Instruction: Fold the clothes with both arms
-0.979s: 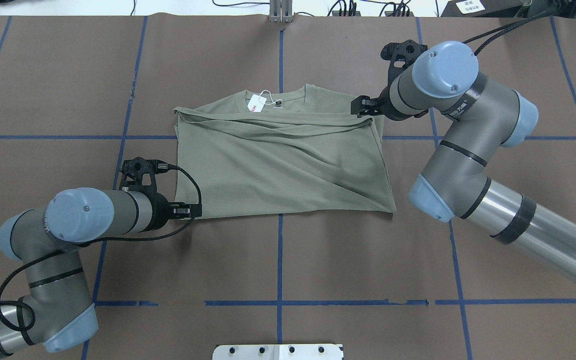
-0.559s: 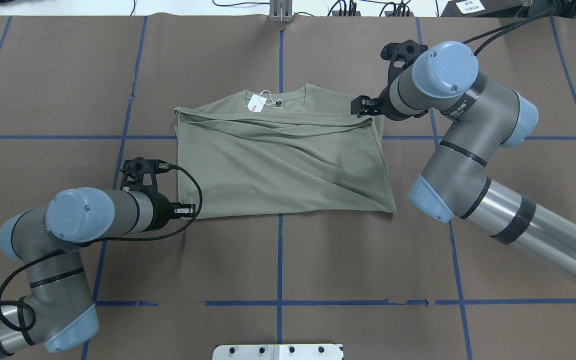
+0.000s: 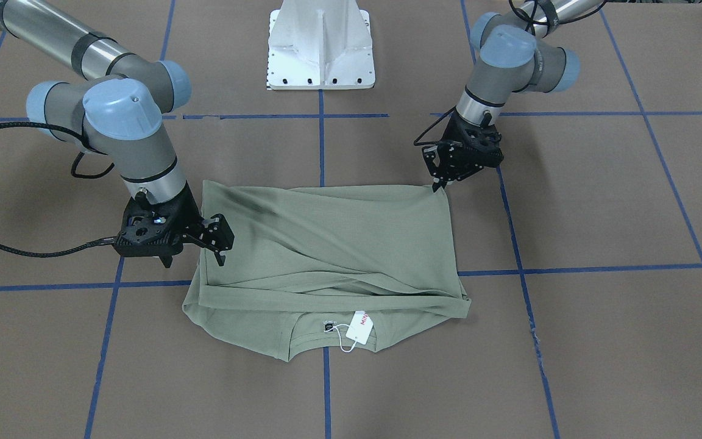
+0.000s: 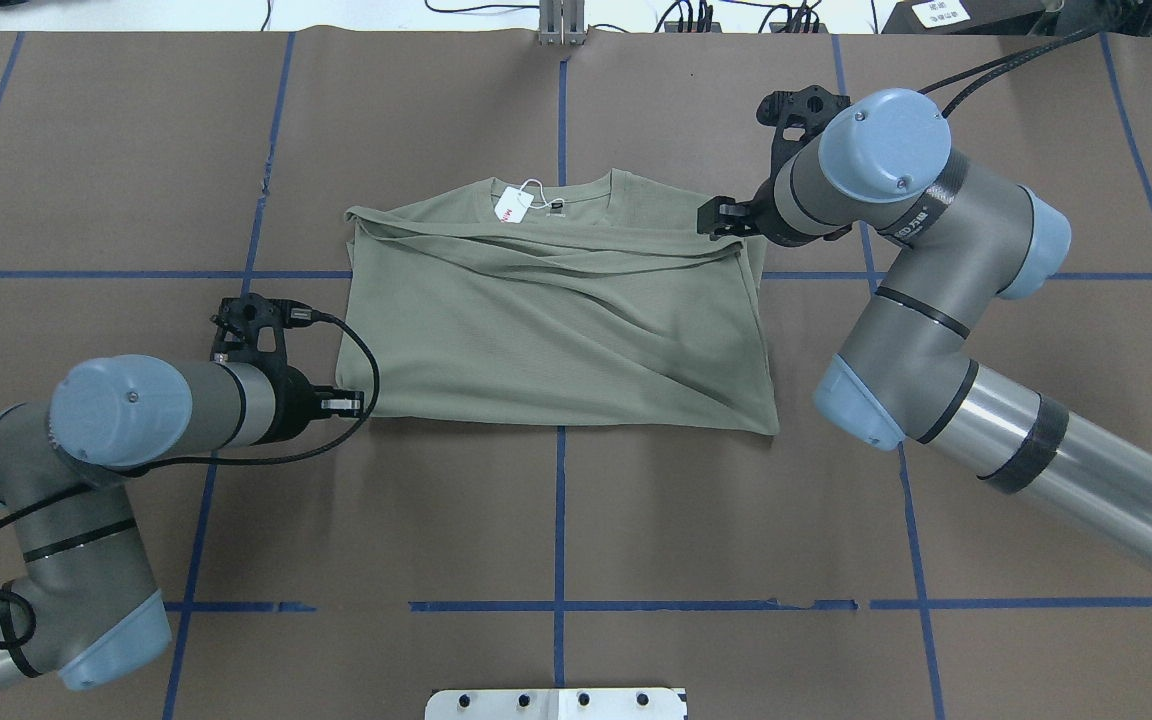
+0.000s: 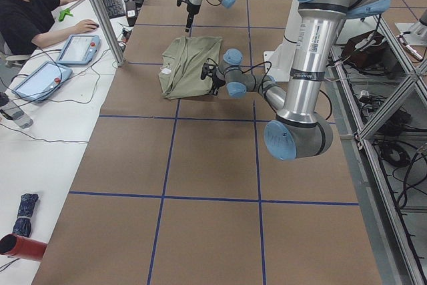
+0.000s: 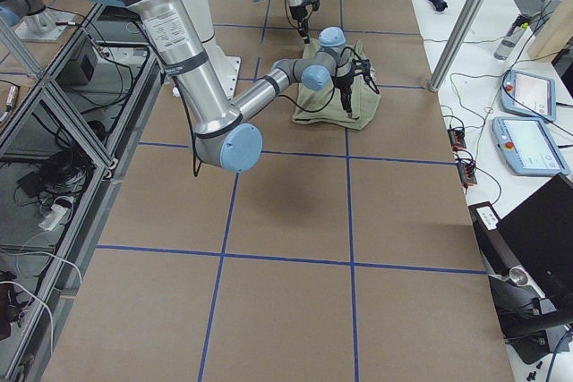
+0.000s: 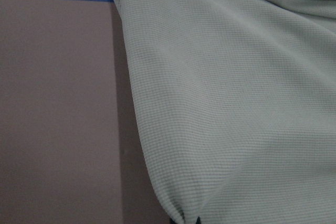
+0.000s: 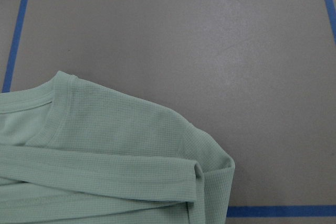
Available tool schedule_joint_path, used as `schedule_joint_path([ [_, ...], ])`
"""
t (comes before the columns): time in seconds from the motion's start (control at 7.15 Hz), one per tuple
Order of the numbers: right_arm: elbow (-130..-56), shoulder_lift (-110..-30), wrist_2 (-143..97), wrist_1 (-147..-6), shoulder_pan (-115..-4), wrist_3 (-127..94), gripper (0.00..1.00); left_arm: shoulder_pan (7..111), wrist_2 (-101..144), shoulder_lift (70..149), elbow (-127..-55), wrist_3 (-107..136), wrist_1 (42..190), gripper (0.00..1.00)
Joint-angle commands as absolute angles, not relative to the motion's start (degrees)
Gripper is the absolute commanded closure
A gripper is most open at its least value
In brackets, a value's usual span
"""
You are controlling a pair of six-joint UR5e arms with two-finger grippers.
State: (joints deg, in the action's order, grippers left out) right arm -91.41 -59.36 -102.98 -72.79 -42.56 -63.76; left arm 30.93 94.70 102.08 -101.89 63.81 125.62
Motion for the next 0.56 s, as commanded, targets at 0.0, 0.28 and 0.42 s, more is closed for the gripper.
schedule_joint_path([
  [0.0, -91.8, -59.3, -102.9, -72.8, -42.0, -63.8, 0.0, 41.5, 94.7, 102.6, -95.1, 51.8, 125.9, 1.0],
  [0.28, -92.7, -59.3, -102.8, -72.8, -41.4, -63.9, 0.0, 48.7, 94.7, 114.1, -80.5, 45.3, 125.8, 1.0],
  [0.42, -92.9, -59.3, -102.8, -72.8, -41.2, -63.8, 0.0, 51.3, 94.8, 121.9, -69.6, 43.4, 127.9, 1.0],
])
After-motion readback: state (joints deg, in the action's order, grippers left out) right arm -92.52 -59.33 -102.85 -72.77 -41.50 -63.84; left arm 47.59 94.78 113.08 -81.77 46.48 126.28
